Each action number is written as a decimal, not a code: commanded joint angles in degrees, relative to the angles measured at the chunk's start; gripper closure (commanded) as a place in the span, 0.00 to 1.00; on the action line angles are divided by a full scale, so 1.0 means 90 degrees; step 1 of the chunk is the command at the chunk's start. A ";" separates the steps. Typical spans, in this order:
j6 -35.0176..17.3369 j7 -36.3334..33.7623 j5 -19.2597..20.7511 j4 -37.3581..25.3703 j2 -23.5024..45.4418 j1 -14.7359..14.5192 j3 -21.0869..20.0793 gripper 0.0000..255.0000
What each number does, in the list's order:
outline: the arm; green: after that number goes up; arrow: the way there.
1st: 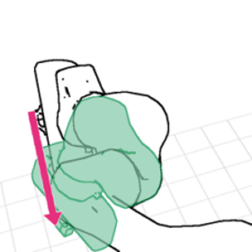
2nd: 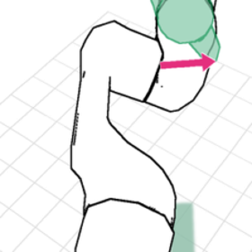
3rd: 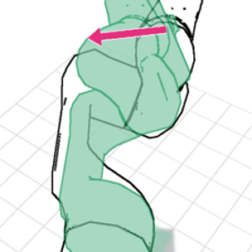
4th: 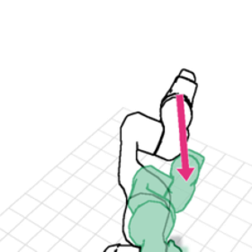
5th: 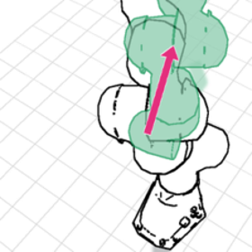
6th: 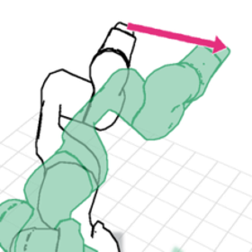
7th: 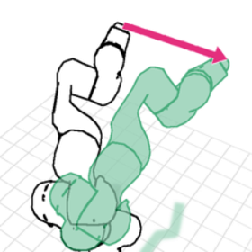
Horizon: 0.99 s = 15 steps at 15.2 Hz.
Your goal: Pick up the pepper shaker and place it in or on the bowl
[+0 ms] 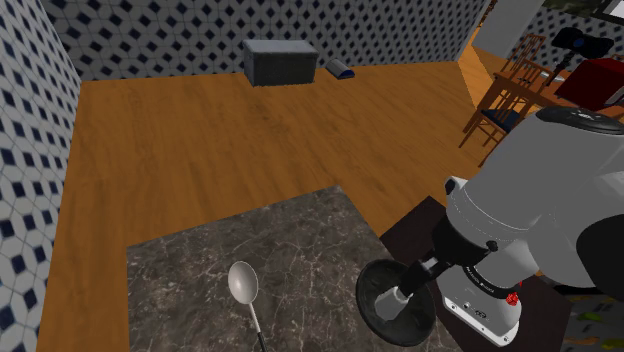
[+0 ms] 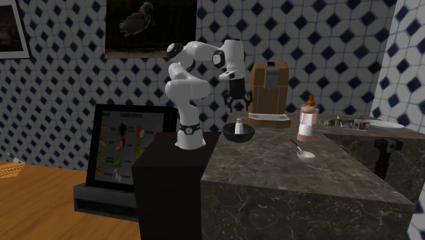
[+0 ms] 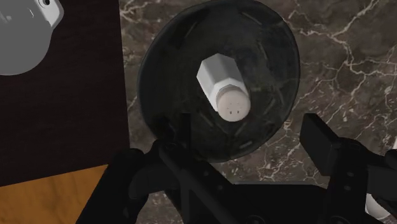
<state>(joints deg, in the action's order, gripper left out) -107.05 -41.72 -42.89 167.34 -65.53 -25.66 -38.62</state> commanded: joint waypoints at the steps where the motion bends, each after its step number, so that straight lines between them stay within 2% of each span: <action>1: 0.0000 0.0000 0.0000 0.0000 0.0000 0.0000 0.0000 0.00; 4: 0.0000 0.0000 0.0000 0.0000 0.0000 0.0000 0.0000 0.00; 8: 0.0839 -0.0067 0.0645 -0.0583 -0.0262 0.0206 0.0654 0.00; 15: 0.0838 -0.0068 0.0646 -0.0583 -0.0261 0.0204 0.0655 0.00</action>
<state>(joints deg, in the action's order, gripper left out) -99.53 -42.33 -37.09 162.10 -67.87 -23.82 -32.73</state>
